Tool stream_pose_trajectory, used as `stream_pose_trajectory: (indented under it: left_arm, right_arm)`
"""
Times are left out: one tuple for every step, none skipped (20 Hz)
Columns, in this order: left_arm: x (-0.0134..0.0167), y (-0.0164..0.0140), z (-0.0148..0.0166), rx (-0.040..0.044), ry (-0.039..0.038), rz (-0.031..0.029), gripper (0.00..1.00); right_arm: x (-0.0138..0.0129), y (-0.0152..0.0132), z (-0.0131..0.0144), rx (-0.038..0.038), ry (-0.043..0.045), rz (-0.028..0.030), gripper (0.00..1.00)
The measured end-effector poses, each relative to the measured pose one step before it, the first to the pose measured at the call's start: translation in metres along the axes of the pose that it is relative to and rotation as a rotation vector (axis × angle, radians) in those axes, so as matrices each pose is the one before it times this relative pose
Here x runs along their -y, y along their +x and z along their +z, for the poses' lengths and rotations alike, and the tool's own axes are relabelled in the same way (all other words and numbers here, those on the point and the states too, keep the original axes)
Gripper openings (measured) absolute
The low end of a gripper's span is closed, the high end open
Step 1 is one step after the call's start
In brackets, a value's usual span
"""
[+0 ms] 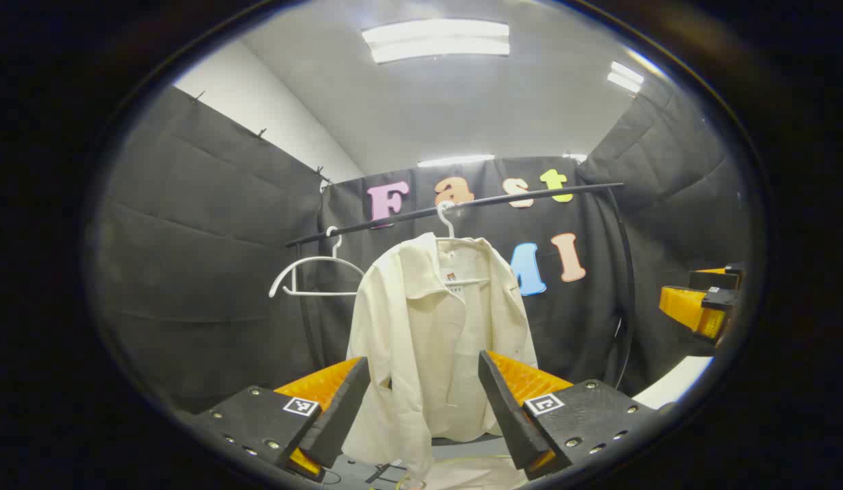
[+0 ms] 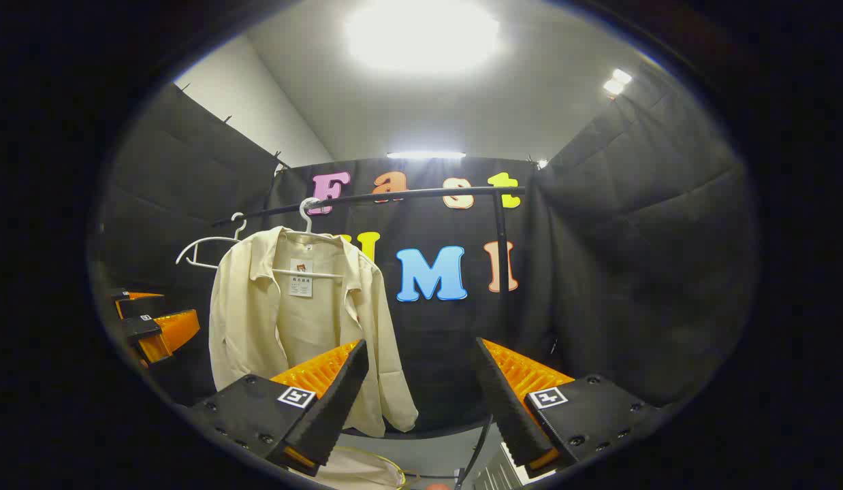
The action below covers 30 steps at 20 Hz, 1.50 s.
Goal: Grasp the clothes on the hanger with both hands and then place them into the laundry hamper below.
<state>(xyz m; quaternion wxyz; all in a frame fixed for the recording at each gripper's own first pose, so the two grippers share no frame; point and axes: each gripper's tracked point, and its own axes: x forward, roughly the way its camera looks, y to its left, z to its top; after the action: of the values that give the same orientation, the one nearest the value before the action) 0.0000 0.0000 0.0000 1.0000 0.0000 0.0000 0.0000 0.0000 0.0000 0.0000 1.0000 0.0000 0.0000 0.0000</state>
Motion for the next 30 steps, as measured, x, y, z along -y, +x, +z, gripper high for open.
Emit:
stream_pose_trajectory:
  left_arm:
    - [0.00112, 0.00118, 0.00056, 0.00055, 0.00207, -0.00111, 0.94]
    - [0.00106, 0.00041, 0.0003, 0.00073, 0.00182, -0.00205, 0.93]
    - [0.00175, 0.00122, 0.00042, 0.00067, 0.0018, -0.00267, 0.94]
    - [0.00134, 0.00041, 0.00053, 0.00055, 0.00193, -0.00233, 0.93]
    - [0.00072, 0.00001, 0.00063, -0.00008, 0.00183, -0.0027, 0.93]
    - [0.00051, 0.00061, -0.00159, 0.00122, 0.00204, -0.00268, 0.94]
    - [0.00055, 0.00058, 0.00061, 0.00053, 0.00269, -0.00241, 0.94]
    - [-0.00044, 0.00105, -0.00095, 0.00155, 0.00201, -0.0004, 0.94]
    - [0.00011, 0.00143, 0.00026, 0.00112, -0.00006, -0.00039, 0.94]
    - [-0.00076, 0.00112, -0.00005, 0.00034, -0.00109, 0.00015, 0.94]
    - [-0.00152, 0.00124, 0.00045, 0.00103, -0.00169, 0.00016, 0.94]
    - [-0.0012, 0.00068, -0.00132, 0.00117, -0.00114, 0.00037, 0.94]
    - [-0.00138, 0.00197, 0.00008, 0.00127, -0.00058, -0.0012, 0.94]
    - [-0.0017, 0.00269, -0.00097, 0.00171, 0.00068, -0.00133, 0.94]
    - [-0.00167, 0.00228, 0.00096, 0.0017, 0.00098, -0.00041, 0.94]
    - [-0.00111, 0.00221, -0.0014, 0.0014, -0.00029, -0.00294, 0.94]
    - [-0.00163, 0.00296, -0.00038, -0.00019, -0.00002, -0.00207, 0.93]
    - [-0.00156, 0.00359, -0.00009, 0.00196, -0.00235, -0.00382, 0.93]
    - [-0.00098, 0.00293, 0.00002, 0.00098, -0.0032, -0.0044, 0.94]
    - [-0.00057, 0.00281, 0.00073, 0.00329, -0.00395, -0.00569, 0.94]
    - [-0.00113, 0.0029, 0.00157, 0.00508, -0.00169, -0.00336, 0.94]
    - [-0.00152, 0.00254, 0.00064, 0.00608, 0.00191, -0.00037, 0.94]
    - [-0.00099, 0.0029, 0.00178, 0.00288, 0.00514, 0.00158, 0.94]
    - [-0.00084, 0.0034, 0.00015, 0.00266, 0.00556, 0.00243, 0.93]
    - [0.00015, 0.004, 0.00161, 0.00333, 0.00258, 0.00322, 0.94]
    - [0.00142, 0.00335, 0.00019, 0.00166, -0.0003, 0.00039, 0.94]
    - [0.00204, 0.00356, 0.00043, 0.00095, -0.00285, 0.00071, 0.94]
    - [0.00134, 0.00353, -0.00137, 0.00071, -0.00282, 0.0023, 0.94]
    - [0.00258, 0.00546, -0.00031, 0.00141, -0.00137, 0.00362, 0.94]
    - [0.00149, 0.00419, 0.00006, 0.00163, 0.00081, 0.00719, 0.94]
  right_arm:
    - [0.00082, -0.00051, 0.00045, 0.00023, -0.00002, 0.0012, 0.98]
    - [0.0009, 0.00133, 0.00033, -0.00031, 0.00076, 0.00079, 0.98]
    - [0.0005, 0.00097, -0.00005, -0.00199, 0.00068, 0.00047, 0.98]
    - [0.0008, 0.00144, -0.00021, -0.00161, 0.00081, 0.00094, 0.98]
    - [-0.00021, 0.00168, 0.00014, -0.00141, 0.00068, -0.00002, 0.98]
    - [-0.00084, -0.00153, -0.00038, -0.00015, 0.00006, 0.00097, 0.98]
    - [-0.00042, -0.00022, -0.00065, -0.00037, -0.0004, 0.0006, 0.98]
    - [-0.0006, 0.0003, -0.00066, 0.00032, -0.00064, 0.00042, 0.98]
    - [-0.00075, 0.00081, 0.00026, 0.00105, 0.00014, 0.00171, 0.98]
    - [-0.00203, 0.00107, 0.00075, 0.00073, -0.00066, 0.00089, 0.98]
    - [-0.00168, 0.00178, 0.00093, 0.00034, -0.00052, -0.0004, 0.98]
    - [-0.00222, 0.00318, 0.00021, 0.00123, 0.00115, 0.00123, 0.98]
    - [-0.00168, 0.00268, 0.00037, 0.00054, 0.00167, -0.00035, 0.98]
    - [-0.00325, 0.00103, -0.00009, 0.00015, 0.00177, 0.00181, 0.98]
    - [-0.00343, 0.0021, 0.00013, 0.00016, 0.00107, 0.00096, 0.98]
    - [-0.00428, 0.0013, -0.00002, 0.0006, 0.00102, 0.00118, 0.98]
    - [-0.00403, 0.00244, 0.00047, 0.00054, 0.00145, 0.00185, 0.98]
    - [-0.00472, 0.00214, -0.00053, 0.00044, 0.00173, 0.00166, 0.98]
    - [-0.00438, 0.00257, 0.00087, 0.00158, 0.00231, 0.00303, 0.98]
    - [-0.00571, 0.00225, -0.00024, 0.00335, 0.00226, 0.0051, 0.98]
    - [-0.00569, 0.00238, 0.00082, 0.0043, 0.00317, 0.00846, 0.98]
    - [-0.00529, 0.00334, 0.00014, 0.00308, 0.00347, 0.00822, 0.98]
    - [-0.00517, 0.0037, -0.00021, -0.00002, 0.00394, 0.01034, 0.98]
    - [-0.00482, 0.00497, -0.00139, -0.00167, 0.00186, 0.01148, 0.98]
    - [-0.00382, 0.00484, -0.00029, -0.00028, -0.00244, 0.00976, 0.98]
    - [-0.00226, 0.00457, -0.0004, 0.00124, -0.00418, 0.00893, 0.98]
    - [-0.00243, 0.00546, 0.00064, 0.00126, -0.00197, 0.00967, 0.98]
    - [-0.0025, 0.00481, -0.0001, 0.00079, 0.00079, 0.01247, 0.98]
    - [-0.00226, 0.00655, 0.001, 0.00447, 0.00054, 0.01281, 0.98]
    - [-0.0009, 0.00697, -0.00003, 0.00569, -0.00183, 0.01119, 0.98]
